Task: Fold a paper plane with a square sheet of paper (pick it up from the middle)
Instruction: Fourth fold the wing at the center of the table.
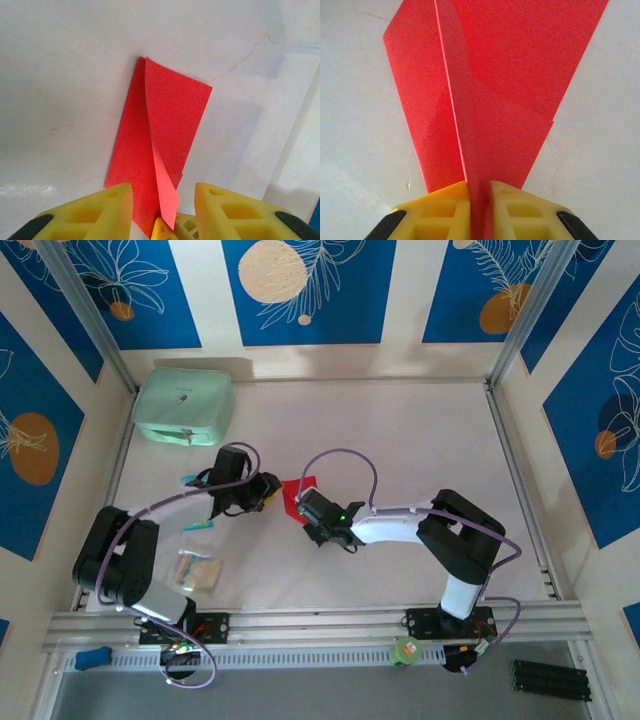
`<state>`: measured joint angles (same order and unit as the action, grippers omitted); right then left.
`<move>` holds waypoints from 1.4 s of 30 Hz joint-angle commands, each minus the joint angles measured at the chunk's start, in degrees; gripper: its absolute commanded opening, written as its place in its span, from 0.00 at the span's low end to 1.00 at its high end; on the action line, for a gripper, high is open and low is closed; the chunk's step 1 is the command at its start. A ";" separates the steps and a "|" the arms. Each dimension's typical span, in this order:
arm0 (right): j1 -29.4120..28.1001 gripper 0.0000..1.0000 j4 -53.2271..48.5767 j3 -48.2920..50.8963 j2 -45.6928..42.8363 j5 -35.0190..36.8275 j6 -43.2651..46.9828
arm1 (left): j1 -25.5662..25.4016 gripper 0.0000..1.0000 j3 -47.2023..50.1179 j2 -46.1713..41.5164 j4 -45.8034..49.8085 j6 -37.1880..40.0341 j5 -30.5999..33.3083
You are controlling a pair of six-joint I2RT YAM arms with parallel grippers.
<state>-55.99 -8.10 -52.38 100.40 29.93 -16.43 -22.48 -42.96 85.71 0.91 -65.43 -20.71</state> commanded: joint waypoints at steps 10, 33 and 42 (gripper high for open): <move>1.33 0.15 1.36 1.58 -1.52 -3.11 0.42 | -3.07 0.18 1.01 7.60 -8.38 -1.99 -5.17; 1.82 0.19 0.33 -0.13 -1.83 -4.36 0.60 | -4.73 0.19 -1.51 13.39 -4.01 -0.14 -4.10; -0.05 0.24 -9.98 -5.72 -0.21 -0.09 -5.24 | -4.82 0.21 -0.85 14.31 -4.17 -0.34 -4.84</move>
<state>-54.98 -13.45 -56.10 100.27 27.81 -19.14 -26.74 -43.31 98.45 -5.32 -67.00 -25.08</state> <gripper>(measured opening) 0.238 0.210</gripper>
